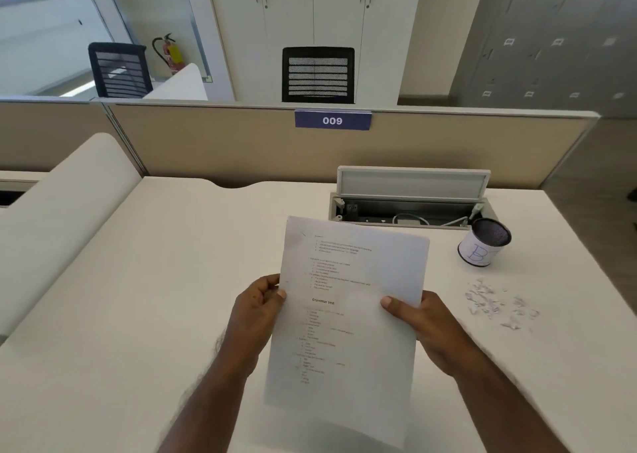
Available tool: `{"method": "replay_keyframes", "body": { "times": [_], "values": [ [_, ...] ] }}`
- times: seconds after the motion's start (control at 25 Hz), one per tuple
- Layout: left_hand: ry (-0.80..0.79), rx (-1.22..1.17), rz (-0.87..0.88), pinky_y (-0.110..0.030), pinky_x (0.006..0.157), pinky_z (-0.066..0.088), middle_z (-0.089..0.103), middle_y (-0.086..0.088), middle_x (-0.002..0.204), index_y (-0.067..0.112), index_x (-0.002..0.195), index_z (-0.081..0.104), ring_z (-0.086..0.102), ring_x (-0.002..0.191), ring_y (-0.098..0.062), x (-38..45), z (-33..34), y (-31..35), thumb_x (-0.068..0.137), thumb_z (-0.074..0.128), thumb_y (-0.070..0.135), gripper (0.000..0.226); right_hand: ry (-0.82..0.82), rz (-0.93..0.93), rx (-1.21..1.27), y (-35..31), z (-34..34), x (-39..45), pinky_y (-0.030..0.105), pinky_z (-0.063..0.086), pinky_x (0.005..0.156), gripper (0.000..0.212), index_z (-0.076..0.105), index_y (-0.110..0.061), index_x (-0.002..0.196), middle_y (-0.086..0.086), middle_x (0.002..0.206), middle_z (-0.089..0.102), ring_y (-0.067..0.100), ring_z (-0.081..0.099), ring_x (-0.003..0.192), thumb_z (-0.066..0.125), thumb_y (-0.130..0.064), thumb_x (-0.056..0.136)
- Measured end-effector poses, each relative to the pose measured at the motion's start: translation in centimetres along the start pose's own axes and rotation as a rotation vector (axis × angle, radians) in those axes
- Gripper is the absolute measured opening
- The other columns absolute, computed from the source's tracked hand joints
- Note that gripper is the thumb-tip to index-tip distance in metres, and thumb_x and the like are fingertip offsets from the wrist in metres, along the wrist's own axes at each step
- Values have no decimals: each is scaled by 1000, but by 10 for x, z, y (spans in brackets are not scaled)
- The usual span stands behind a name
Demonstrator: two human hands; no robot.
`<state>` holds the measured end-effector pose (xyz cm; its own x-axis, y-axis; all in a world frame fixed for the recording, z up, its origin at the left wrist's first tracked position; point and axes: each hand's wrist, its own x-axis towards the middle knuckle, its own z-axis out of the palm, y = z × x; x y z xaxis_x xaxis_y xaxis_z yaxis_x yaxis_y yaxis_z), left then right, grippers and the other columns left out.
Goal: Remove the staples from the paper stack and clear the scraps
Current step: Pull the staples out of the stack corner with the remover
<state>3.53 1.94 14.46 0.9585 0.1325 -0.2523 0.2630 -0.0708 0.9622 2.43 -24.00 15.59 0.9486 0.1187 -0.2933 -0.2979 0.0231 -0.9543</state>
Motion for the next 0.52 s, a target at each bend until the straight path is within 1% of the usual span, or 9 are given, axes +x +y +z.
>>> {"method": "replay_keyframes", "body": {
  "times": [0.08, 0.16, 0.2, 0.28, 0.36, 0.4, 0.44, 0.48, 0.52],
  "values": [
    [59, 138, 87, -16, 80, 51, 65, 12, 120, 25, 125, 60, 63, 107, -8, -5, 10, 3, 95, 56, 10, 33, 79, -19, -19, -7, 1, -7, 45, 57, 85, 14, 75, -11, 97, 10, 97, 77, 31, 73, 92, 65, -18, 89],
    [137, 316, 238, -24, 99, 42, 49, 14, 134, 26, 138, 48, 49, 124, -5, -13, 20, 5, 92, 61, 12, 50, 153, -38, -78, -12, 5, -12, 49, 57, 86, 13, 75, -11, 93, 10, 94, 77, 30, 73, 88, 66, -19, 89],
    [114, 332, 303, -26, 103, 41, 47, 13, 136, 28, 139, 47, 47, 127, -5, -19, 27, 7, 90, 63, 14, 53, 180, -51, -106, -14, 9, -15, 49, 57, 85, 13, 75, -12, 91, 9, 92, 78, 29, 74, 86, 66, -20, 89],
    [-92, 192, 285, -20, 99, 46, 52, 12, 137, 34, 135, 49, 51, 127, -6, -40, 44, 14, 90, 67, 22, 50, 211, -92, -168, -18, 21, -20, 47, 58, 82, 12, 76, -16, 88, 7, 91, 78, 24, 75, 83, 64, -18, 91],
    [-321, 14, 200, -13, 94, 48, 48, 18, 142, 38, 139, 43, 49, 130, 0, -61, 60, 26, 85, 68, 44, 61, 133, -159, -218, -20, 33, -27, 46, 58, 84, 14, 75, -23, 97, -1, 94, 78, 17, 74, 86, 62, -20, 93],
    [-356, -36, 194, -13, 94, 48, 45, 23, 144, 39, 143, 39, 47, 131, 3, -68, 64, 31, 80, 66, 54, 71, 38, -195, -254, -20, 39, -30, 43, 58, 86, 20, 71, -28, 110, -5, 103, 76, 12, 72, 93, 62, -26, 92],
    [-347, -73, 206, -14, 94, 48, 46, 25, 142, 39, 143, 37, 48, 129, 5, -71, 66, 34, 75, 64, 59, 76, -80, -222, -317, -19, 43, -34, 37, 56, 89, 37, 61, -34, 125, -11, 119, 70, 6, 68, 104, 64, -34, 89],
    [-316, -109, 225, -16, 93, 50, 53, 22, 136, 38, 140, 40, 53, 124, 4, -72, 65, 37, 72, 62, 60, 75, -176, -237, -407, -17, 46, -37, 32, 54, 93, 58, 47, -42, 137, -19, 138, 56, -1, 59, 117, 66, -44, 82],
    [-278, -136, 241, -20, 91, 53, 61, 16, 128, 34, 136, 45, 60, 118, -1, -71, 62, 41, 73, 63, 57, 69, -222, -247, -526, -17, 48, -39, 27, 50, 97, 74, 34, -49, 143, -29, 149, 36, -9, 46, 127, 67, -53, 76]
  ]
}}
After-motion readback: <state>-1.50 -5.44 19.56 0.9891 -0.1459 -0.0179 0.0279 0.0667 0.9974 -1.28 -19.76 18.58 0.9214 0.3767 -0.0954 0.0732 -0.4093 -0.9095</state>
